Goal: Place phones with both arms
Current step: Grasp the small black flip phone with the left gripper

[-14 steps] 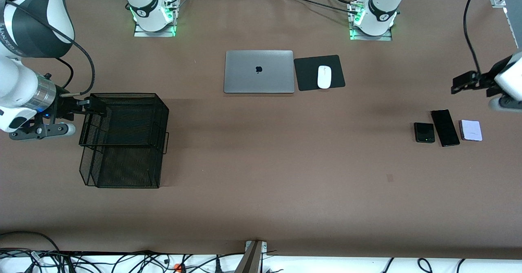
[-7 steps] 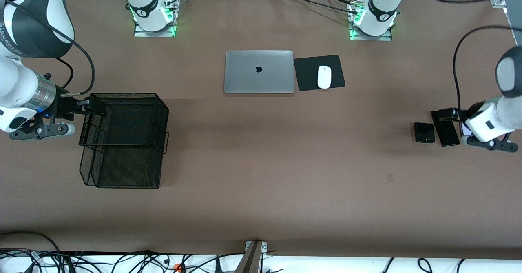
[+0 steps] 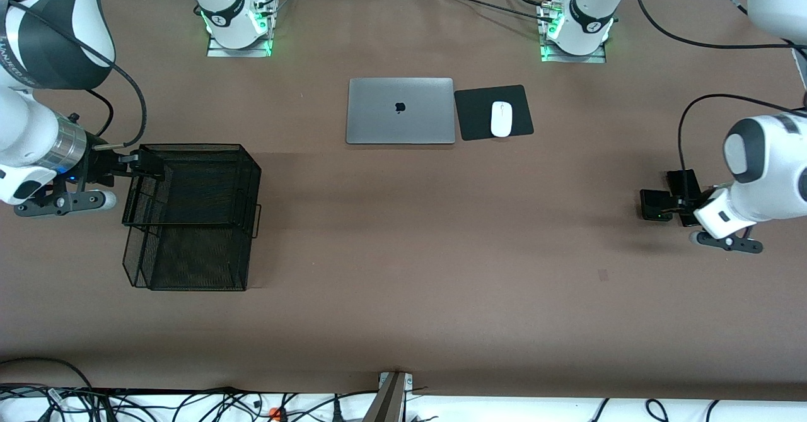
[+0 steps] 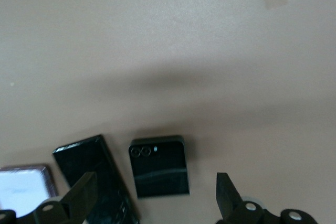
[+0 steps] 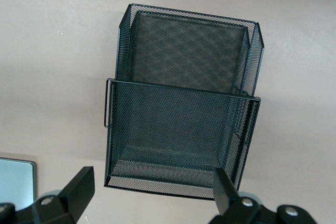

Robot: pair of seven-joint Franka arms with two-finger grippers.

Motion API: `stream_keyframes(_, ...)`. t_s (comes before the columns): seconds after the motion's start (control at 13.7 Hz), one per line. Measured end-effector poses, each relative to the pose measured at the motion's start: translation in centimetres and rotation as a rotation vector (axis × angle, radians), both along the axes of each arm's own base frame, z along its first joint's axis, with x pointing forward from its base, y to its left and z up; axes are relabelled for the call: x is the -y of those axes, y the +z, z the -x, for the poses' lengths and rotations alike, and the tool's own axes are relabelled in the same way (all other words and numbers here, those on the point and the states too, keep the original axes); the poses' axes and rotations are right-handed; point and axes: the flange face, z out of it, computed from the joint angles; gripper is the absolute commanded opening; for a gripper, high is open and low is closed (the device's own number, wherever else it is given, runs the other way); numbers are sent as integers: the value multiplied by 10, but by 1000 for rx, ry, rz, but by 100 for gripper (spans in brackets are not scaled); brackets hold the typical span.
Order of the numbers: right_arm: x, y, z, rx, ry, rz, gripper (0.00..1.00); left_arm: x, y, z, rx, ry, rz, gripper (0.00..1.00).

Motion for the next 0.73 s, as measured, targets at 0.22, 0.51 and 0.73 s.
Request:
stream_keyframes(0.22, 0, 0, 0, 0, 0, 0, 100, -16, -40, 27, 72, 28, -1, 100)
stream_keyframes(0.51, 0, 0, 0, 0, 0, 0, 100, -35, -65, 55, 93, 91, 15, 100)
stream_keyframes(0.73, 0, 0, 0, 0, 0, 0, 100, -28, -74, 62, 118, 109, 23, 100)
